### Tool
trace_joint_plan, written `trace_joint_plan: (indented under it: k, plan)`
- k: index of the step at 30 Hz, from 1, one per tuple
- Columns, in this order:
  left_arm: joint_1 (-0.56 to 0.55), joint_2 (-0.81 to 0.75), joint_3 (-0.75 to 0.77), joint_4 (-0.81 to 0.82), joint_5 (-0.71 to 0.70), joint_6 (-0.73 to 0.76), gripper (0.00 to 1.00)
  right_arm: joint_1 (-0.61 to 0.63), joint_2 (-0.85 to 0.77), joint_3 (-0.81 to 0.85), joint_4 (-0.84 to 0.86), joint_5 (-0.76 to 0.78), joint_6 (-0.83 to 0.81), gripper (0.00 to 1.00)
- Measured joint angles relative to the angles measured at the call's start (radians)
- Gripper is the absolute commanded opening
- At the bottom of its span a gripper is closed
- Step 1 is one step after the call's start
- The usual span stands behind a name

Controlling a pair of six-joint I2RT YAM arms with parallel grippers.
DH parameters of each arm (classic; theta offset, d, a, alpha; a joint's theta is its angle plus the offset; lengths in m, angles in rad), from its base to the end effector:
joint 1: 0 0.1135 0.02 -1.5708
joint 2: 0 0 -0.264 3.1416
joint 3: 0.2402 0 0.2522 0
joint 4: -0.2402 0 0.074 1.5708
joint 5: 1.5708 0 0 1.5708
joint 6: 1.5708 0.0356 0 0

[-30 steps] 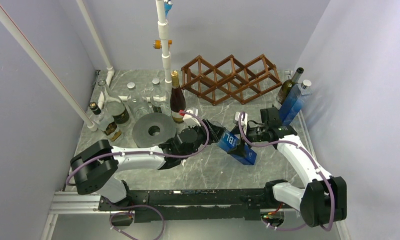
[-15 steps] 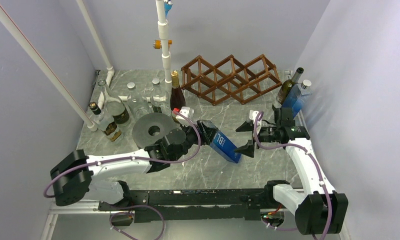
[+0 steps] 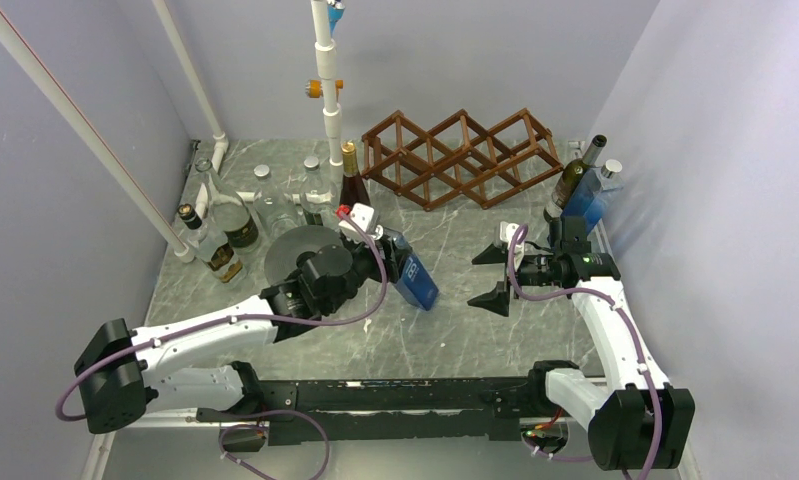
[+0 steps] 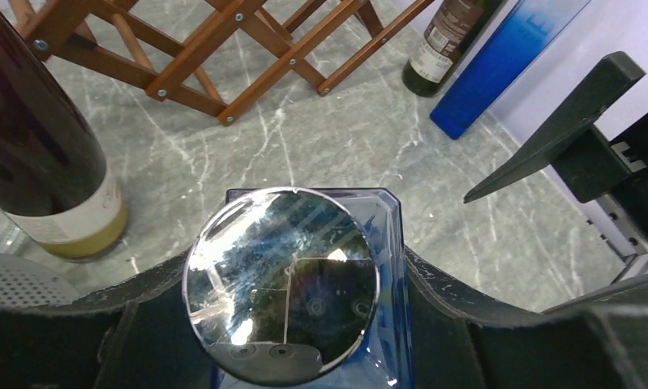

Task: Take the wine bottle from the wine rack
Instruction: Place the wine bottle at the center of the board.

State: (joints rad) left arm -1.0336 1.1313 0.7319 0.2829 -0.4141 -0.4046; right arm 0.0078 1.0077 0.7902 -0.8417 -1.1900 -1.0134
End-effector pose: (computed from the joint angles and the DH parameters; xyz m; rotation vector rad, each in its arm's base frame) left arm 0.1467 -0.2182 0.3000 0.2239 1.7164 -0.7283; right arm 0.1737 0.0344 0.2664 -1.2770 1.5606 0.9273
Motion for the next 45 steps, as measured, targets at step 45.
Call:
trace_joint_plan:
  k: [45]
  plan:
    - [0.235, 0.221, 0.342, -0.312, 0.095, 0.291, 0.00, 0.000, 0.000, 0.000, 0.001, 0.004, -0.007, 1.00]
